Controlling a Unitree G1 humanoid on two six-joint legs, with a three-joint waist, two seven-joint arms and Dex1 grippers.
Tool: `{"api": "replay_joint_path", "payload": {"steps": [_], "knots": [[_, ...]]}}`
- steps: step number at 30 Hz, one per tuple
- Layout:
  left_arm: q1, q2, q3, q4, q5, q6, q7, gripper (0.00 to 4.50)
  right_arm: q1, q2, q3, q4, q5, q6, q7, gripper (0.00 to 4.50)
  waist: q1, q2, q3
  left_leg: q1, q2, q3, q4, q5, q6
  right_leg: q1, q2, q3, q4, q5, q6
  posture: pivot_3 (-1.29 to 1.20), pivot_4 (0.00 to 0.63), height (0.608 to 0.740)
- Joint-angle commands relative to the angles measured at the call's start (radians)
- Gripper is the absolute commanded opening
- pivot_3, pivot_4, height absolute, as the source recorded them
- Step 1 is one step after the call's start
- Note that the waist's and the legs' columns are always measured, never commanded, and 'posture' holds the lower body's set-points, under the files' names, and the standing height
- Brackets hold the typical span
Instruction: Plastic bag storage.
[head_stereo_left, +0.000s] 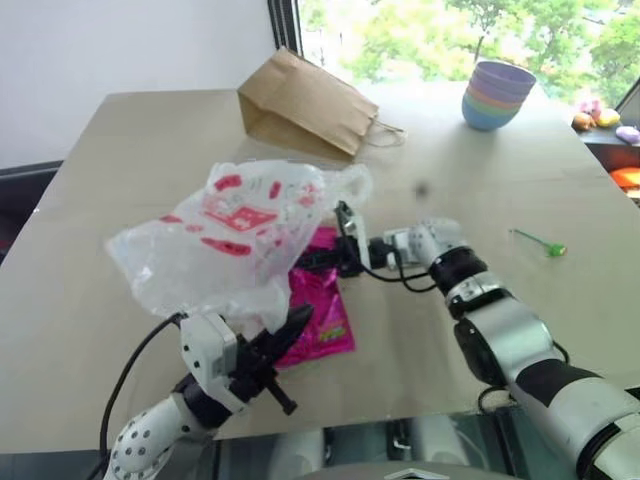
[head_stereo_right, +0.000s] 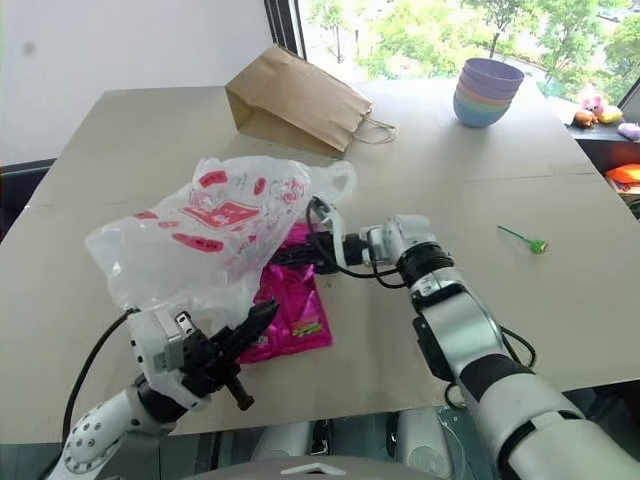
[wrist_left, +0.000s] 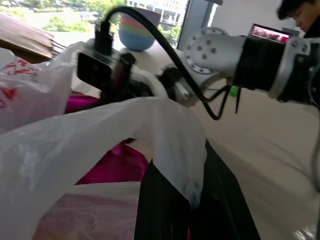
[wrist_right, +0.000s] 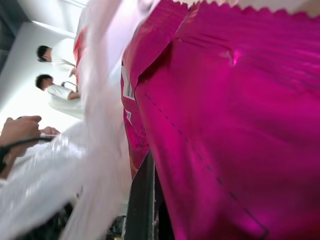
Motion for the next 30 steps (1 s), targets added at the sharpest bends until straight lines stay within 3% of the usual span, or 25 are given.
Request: {"api": "replay_joint_path", "payload": {"steps": [1, 8, 11, 16, 20, 30], "knots": [[0.035, 0.026, -0.027, -0.035, -0.011, -0.001, -0.049, 0.0, -0.07, 0.037, -0.132, 0.034, 0.023, -0.108, -0.044, 0.13, 0.001, 0.0, 0.0, -0.001, 0.0, 0.0, 0.0, 0.0, 0.0, -0.001, 0.0, 0.0, 0.0, 0.0, 0.0, 0.0, 0.15, 0.74], [0.035, 0.035, -0.012, -0.007, 0.015, -0.025, -0.066, 0.0, -0.114, 0.033, -0.34, 0.037, 0.082, -0.153, -0.116, 0.13, 0.003, 0.0, 0.0, -0.007, 0.0, -0.001, 0.0, 0.0, 0.0, -0.005, 0.0, -0.001, -0.001, 0.0, 0.0, 0.0, 0.15, 0.74], [-0.009, 0.032, 0.01, 0.018, 0.023, -0.042, -0.067, 0.0, -0.097, -0.017, -0.473, -0.032, 0.171, -0.103, -0.199, 0.13, 0.006, 0.002, 0.001, -0.007, 0.0, 0.0, 0.0, 0.0, 0.0, -0.005, 0.0, -0.002, -0.001, 0.0, 0.0, 0.0, 0.15, 0.74], [-0.076, 0.061, 0.008, 0.073, 0.048, -0.045, -0.104, 0.0, -0.019, -0.071, -0.566, -0.226, 0.258, 0.002, -0.297, 0.13, 0.004, 0.002, 0.001, -0.007, 0.0, 0.001, 0.001, 0.0, 0.0, -0.005, 0.0, -0.002, -0.001, 0.0, 0.0, 0.0, 0.15, 0.74], [-0.192, 0.085, -0.003, 0.149, 0.072, -0.048, -0.14, 0.0, 0.041, -0.084, -0.669, -0.405, 0.385, 0.087, -0.437, 0.13, 0.003, 0.003, 0.002, -0.007, 0.0, 0.004, 0.001, 0.001, -0.001, -0.005, 0.0, -0.003, 0.0, 0.0, 0.0, 0.0, 0.15, 0.74], [-0.565, 0.045, -0.008, 0.439, 0.231, -0.195, -0.126, 0.0, 0.279, -0.144, -0.749, -0.843, 0.686, 0.279, -0.732, 0.13, 0.007, 0.004, 0.001, -0.007, -0.001, 0.005, 0.001, 0.001, -0.002, -0.005, 0.0, -0.002, 0.001, 0.0, 0.0, 0.0, 0.15, 0.74]]}}
